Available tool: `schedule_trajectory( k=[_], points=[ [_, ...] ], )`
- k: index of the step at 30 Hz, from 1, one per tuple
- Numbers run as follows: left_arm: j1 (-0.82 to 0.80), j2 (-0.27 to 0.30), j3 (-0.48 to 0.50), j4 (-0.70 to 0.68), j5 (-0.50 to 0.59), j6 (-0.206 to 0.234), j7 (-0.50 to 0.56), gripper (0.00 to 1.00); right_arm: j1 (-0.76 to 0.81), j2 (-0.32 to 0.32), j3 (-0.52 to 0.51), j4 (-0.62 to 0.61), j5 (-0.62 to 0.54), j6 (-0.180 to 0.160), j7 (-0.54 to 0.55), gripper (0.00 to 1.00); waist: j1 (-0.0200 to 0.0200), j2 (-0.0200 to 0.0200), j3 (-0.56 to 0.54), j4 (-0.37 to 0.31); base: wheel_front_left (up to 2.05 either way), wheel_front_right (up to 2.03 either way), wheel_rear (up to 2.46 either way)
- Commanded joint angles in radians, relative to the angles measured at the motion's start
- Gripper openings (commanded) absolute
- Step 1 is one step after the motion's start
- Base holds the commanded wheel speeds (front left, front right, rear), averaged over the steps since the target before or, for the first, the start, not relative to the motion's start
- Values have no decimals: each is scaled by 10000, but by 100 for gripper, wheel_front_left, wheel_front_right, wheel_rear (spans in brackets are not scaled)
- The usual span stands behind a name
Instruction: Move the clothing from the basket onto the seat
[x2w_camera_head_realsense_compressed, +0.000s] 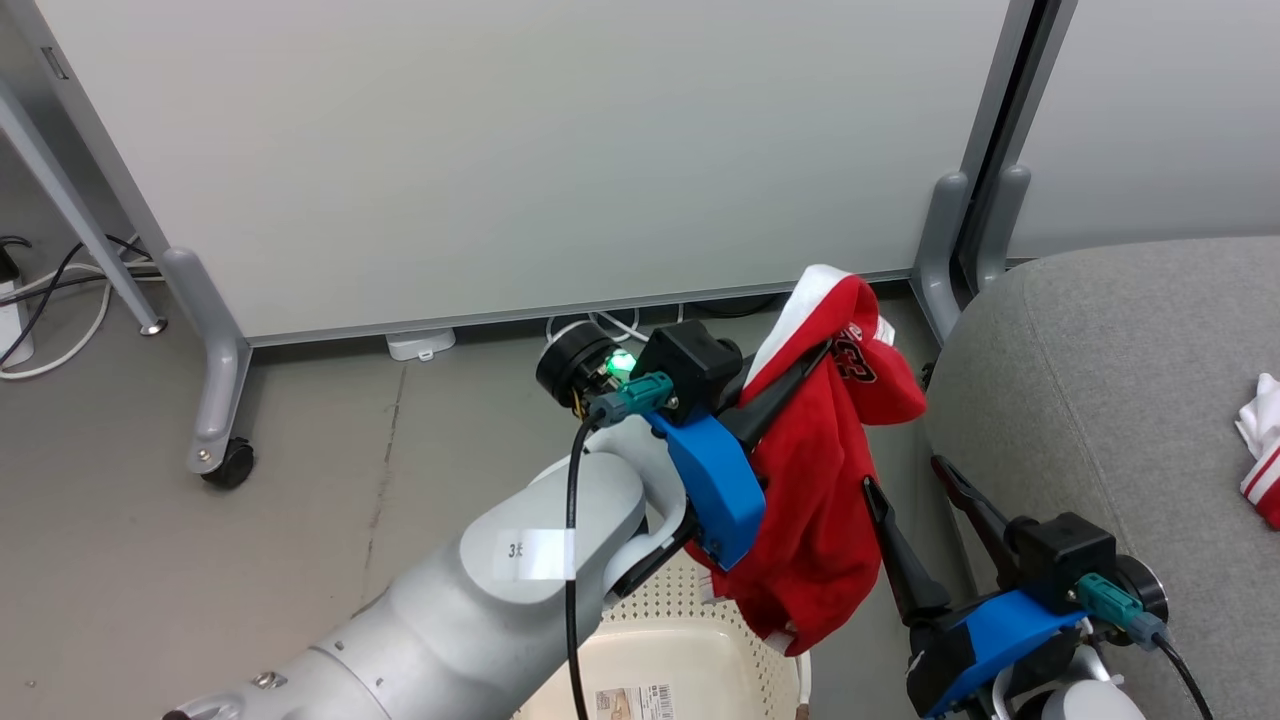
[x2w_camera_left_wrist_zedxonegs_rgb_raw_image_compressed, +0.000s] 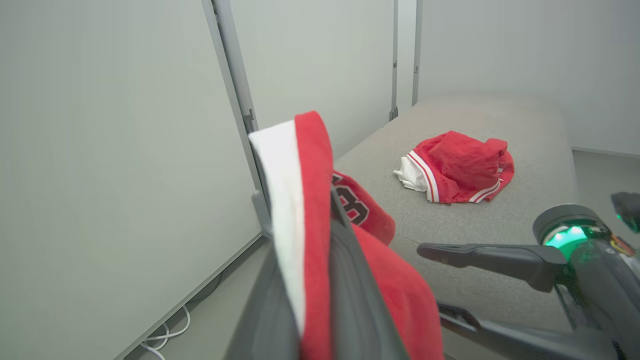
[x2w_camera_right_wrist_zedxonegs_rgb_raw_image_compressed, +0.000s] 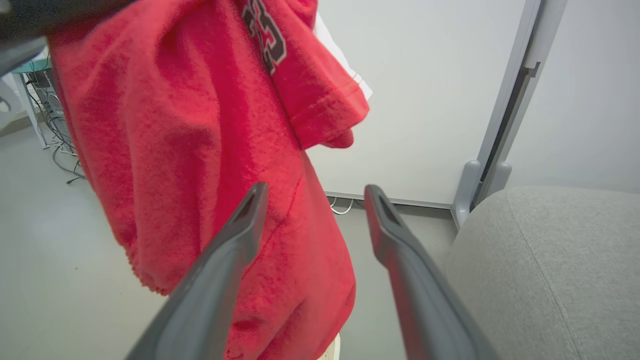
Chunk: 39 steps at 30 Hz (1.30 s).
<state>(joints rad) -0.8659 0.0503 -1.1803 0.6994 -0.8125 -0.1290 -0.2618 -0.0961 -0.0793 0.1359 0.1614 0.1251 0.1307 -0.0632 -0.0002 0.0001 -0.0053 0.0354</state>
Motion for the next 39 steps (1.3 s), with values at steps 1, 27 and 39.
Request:
schedule_trajectory(
  k=[1, 27, 39],
  points=[
    [-250, 3, -56, -24, -73, -22, -47, 0, 122, 22, 34, 22, 72, 1, 1, 100, 2, -1, -8, -10, 0, 0, 0],
    [-584, 1, -709, 367, -880, -21, -47, 0, -753, -15, 1767, -124, 970, 1, 301, 100, 2, -1, 239, -180, 0, 0, 0],
    [-544, -2, -835, 82, -1003, -21, -47, 0, -2460, 158, 2392, 1824, 843, 1, 704, 100, 2, -1, 337, -210, 0, 0, 0]
  ],
)
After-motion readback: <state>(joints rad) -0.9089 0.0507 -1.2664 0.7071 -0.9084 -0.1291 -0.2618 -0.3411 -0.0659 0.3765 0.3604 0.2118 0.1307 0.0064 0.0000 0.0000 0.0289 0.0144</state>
